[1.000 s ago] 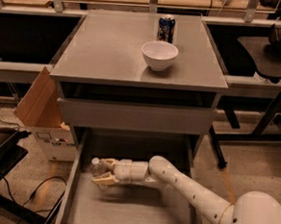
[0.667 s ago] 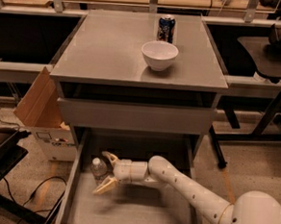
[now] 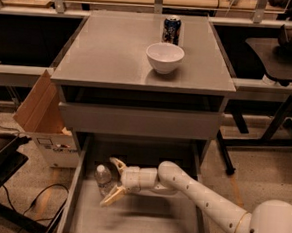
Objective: Place water bottle into middle drawer
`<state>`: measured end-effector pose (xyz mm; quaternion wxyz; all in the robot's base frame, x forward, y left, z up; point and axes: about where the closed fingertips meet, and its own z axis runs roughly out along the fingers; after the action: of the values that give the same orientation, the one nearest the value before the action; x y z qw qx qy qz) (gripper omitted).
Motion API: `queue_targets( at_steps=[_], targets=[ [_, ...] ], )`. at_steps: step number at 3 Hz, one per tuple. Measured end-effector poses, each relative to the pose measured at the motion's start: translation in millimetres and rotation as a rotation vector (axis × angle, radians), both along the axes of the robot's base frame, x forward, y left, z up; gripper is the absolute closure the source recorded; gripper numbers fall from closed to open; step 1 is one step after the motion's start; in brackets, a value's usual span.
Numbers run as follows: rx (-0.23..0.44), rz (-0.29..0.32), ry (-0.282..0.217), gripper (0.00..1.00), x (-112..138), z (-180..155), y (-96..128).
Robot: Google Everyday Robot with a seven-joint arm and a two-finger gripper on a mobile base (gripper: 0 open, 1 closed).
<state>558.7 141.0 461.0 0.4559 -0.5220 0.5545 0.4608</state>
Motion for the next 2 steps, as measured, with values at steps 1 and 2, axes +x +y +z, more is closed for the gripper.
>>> queue_targets(
  at_steps=[1,2],
  targets=[
    [-0.063,0.047,0.012,0.00,-31,27,-36],
    [-0.173,0.040,0.024,0.00,-66,63,-77]
  ],
)
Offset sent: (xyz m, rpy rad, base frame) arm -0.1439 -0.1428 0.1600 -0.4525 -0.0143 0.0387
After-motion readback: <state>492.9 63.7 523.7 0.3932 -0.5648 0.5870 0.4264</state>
